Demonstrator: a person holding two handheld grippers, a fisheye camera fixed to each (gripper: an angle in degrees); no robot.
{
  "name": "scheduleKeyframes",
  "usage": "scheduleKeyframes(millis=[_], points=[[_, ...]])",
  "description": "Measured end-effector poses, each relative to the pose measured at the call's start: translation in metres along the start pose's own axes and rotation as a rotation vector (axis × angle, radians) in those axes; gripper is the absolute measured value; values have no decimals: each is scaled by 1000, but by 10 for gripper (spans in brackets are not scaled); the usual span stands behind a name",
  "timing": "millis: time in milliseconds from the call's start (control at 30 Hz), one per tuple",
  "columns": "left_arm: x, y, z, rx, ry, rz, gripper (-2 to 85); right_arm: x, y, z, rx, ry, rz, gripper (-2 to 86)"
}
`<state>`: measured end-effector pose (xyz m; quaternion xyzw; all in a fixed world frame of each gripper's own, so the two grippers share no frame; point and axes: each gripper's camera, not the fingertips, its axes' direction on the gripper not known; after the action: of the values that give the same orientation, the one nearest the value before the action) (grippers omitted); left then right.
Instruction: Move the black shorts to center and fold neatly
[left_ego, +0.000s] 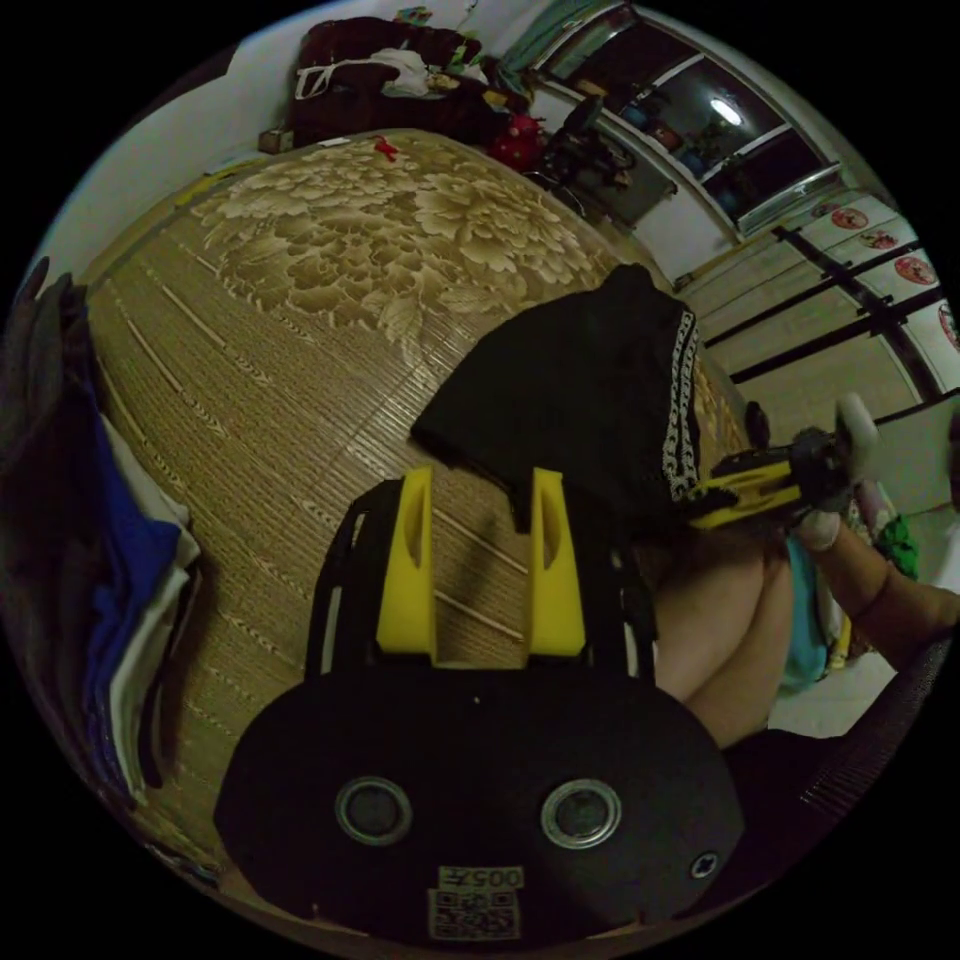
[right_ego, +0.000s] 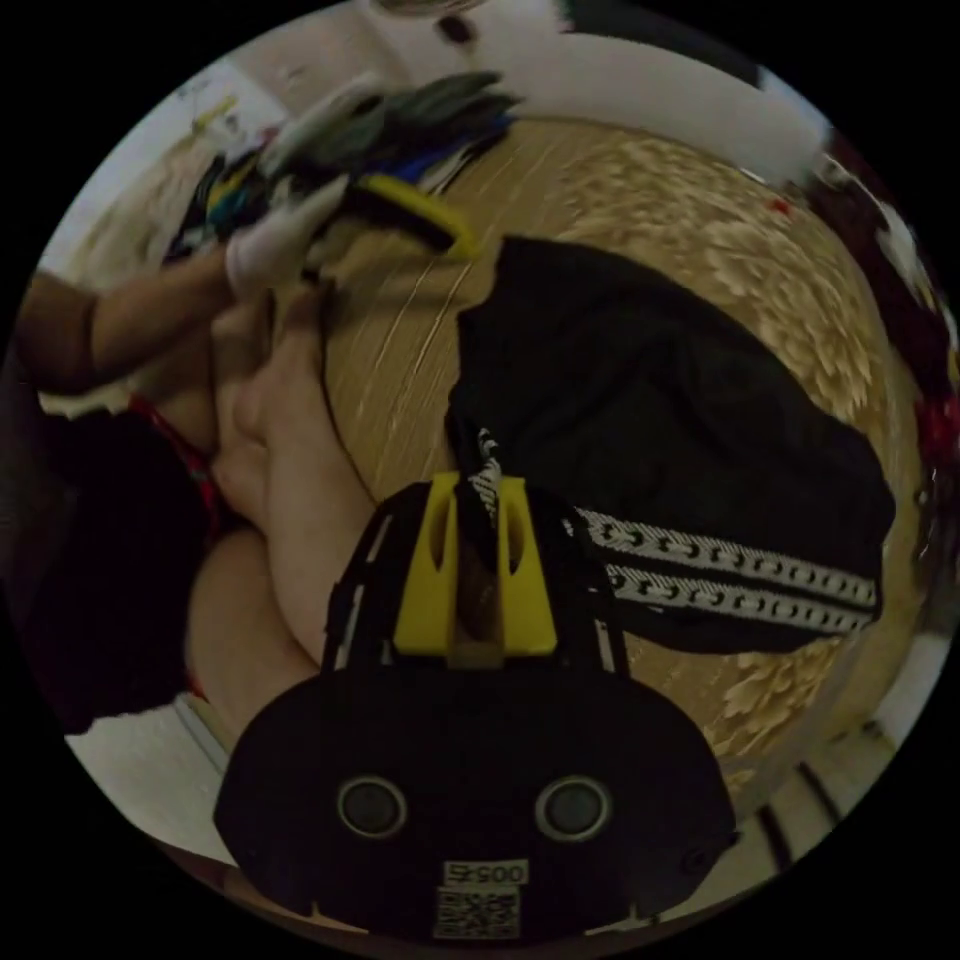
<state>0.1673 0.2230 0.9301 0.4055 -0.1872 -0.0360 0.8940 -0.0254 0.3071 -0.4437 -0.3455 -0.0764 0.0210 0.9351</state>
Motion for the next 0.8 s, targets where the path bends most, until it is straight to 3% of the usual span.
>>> scheduleKeyframes(millis=[133, 233, 300, 500, 667, 800], points=[[14, 2, 2, -29, -38, 97, 135, 22, 5, 2, 122, -102, 153, 56], [26, -7, 22, -151, -201, 163, 113, 28, 6, 11, 154, -160, 199, 54], [27, -13, 18, -93, -367, 168, 32, 27, 7, 17, 161, -182, 212, 53], [-16, -34, -2, -151, -151, 92, 8, 23, 18, 32, 144, -252, 200, 48], [-50, -47, -36, -93, -110, 13, 4, 15, 10, 49, 42, -228, 145, 43], [-63, -57, -31, -184, -105, 9, 9, 7, -3, 74, -77, -246, 98, 41]])
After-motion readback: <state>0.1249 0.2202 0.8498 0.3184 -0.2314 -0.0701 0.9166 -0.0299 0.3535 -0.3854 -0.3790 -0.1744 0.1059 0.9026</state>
